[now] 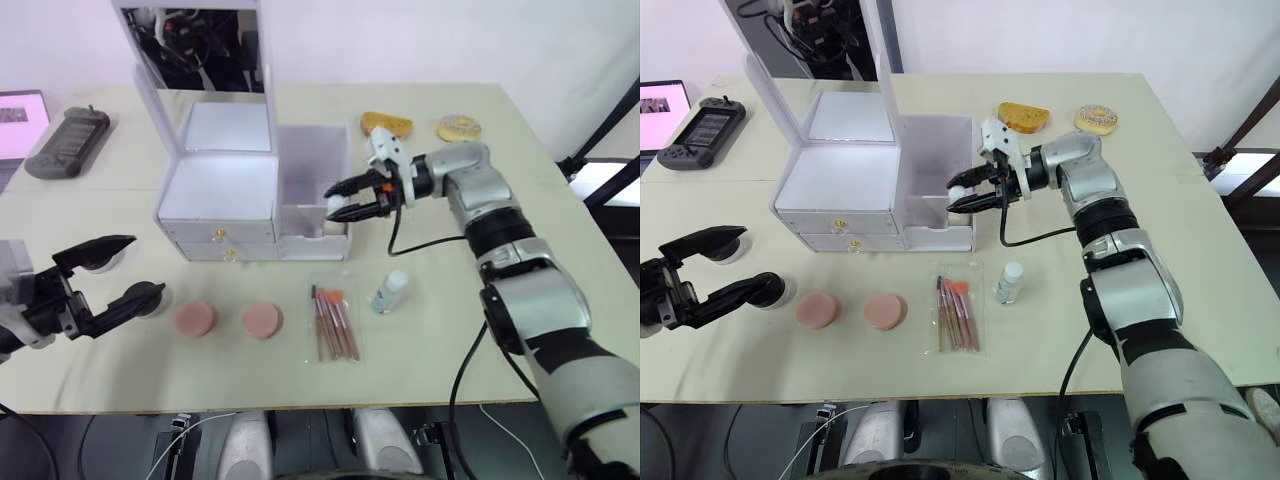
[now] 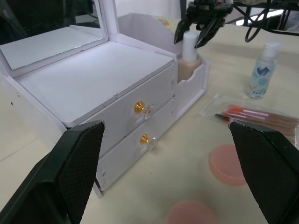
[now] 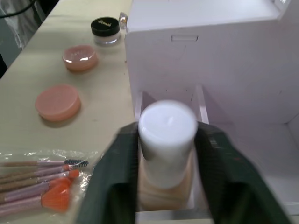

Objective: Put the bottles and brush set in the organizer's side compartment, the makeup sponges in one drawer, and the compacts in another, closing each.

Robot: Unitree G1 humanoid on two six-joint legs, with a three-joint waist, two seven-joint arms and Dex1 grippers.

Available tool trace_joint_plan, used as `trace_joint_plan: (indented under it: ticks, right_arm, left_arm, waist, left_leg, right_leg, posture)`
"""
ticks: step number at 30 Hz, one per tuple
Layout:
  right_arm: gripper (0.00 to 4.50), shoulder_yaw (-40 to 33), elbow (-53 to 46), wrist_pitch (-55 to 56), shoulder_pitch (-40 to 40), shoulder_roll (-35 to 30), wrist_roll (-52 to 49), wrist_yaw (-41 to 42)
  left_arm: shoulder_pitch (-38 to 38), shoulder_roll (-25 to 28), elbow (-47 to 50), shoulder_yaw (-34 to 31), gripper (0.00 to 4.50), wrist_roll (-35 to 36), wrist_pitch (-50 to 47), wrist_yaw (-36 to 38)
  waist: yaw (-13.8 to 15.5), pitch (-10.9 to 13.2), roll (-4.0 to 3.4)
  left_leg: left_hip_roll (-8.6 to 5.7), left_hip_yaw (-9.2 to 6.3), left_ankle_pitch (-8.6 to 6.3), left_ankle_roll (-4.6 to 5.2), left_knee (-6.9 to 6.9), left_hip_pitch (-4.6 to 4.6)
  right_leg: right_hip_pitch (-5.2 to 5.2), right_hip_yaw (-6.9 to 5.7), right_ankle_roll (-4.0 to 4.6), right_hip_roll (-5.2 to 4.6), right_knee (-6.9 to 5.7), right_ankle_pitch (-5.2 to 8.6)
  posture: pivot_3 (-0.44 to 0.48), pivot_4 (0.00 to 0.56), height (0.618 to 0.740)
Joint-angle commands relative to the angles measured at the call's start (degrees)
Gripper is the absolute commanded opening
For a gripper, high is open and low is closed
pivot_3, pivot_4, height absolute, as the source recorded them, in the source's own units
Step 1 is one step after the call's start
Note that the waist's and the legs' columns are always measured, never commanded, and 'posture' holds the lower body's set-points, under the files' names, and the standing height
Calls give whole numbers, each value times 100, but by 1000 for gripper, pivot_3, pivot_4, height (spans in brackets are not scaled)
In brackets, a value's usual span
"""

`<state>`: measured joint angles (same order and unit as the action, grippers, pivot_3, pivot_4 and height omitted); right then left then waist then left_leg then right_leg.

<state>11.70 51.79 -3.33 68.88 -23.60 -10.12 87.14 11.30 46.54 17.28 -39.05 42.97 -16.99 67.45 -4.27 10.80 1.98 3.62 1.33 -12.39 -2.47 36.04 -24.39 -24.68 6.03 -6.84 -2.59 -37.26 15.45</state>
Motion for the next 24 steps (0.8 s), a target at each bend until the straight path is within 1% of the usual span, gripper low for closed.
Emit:
trace_joint_plan:
  ticks: [1,2,4,7,11,15,18,21,24]
  right_arm:
    - [4228,-426,-460,-354,348,-172,-324,182]
    - [4480,-500,-590,-507,361,-220,-394,229]
    - [4480,-608,-891,-840,336,-320,-523,300]
    - [4480,-846,-1590,-1522,159,-613,-805,249]
    - [4480,-1215,-2415,-2243,-299,-1042,-1114,-102]
    - [4480,-1903,-3167,-2316,-1555,-1836,-1202,-665]
    - [4480,-2321,-3610,-2264,-2519,-2313,-1248,-913]
    - [4480,-2876,-4036,-2238,-3479,-2637,-1407,-1121]
    - [4480,-3307,-4136,-2096,-4215,-2847,-1458,-1259]
  left_arm:
    - [-44,47,19,-58,4500,21,93,19]
    - [-53,46,5,-57,4500,22,95,24]
    - [-66,43,-14,-55,4500,31,87,30]
    - [-103,47,-82,-24,4500,18,99,54]
    - [-226,73,-231,62,4500,20,58,64]
    - [-472,164,-651,135,4500,30,-40,94]
    - [-510,278,-1063,72,4500,-60,24,242]
    - [-532,444,-1612,-101,4500,-114,124,444]
    - [-587,630,-2363,-318,4500,-249,321,588]
  waist:
    - [2,1,-1]
    - [6,1,-1]
    - [14,1,-1]
    - [27,1,-2]
    - [32,0,0]
    - [64,-2,4]
    - [47,0,0]
    - [-5,1,-6]
    - [-19,0,-9]
  left_leg:
    - [0,0,0,0,0,0]
    - [0,0,0,0,0,1]
    - [0,0,0,0,-1,0]
    - [0,0,0,0,0,0]
    - [0,-1,0,0,1,0]
    - [-2,-4,0,0,2,-1]
    - [-5,-3,0,0,2,-1]
    - [-2,-2,0,0,-1,5]
    - [0,-2,0,1,-2,15]
  right_leg:
    - [0,0,0,0,0,0]
    - [0,0,0,0,0,0]
    - [0,0,-2,0,0,-1]
    - [1,0,-1,-1,1,-1]
    - [3,-1,6,-2,1,3]
    - [6,-3,12,-2,5,7]
    - [7,-2,12,-5,8,7]
    - [5,0,11,1,4,7]
    - [6,2,12,7,-1,7]
  posture:
    - [0,150,740]
    - [0,150,740]
    - [0,150,740]
    - [0,150,740]
    - [0,150,740]
    - [0,150,740]
    - [0,150,740]
    - [0,150,740]
    - [0,150,740]
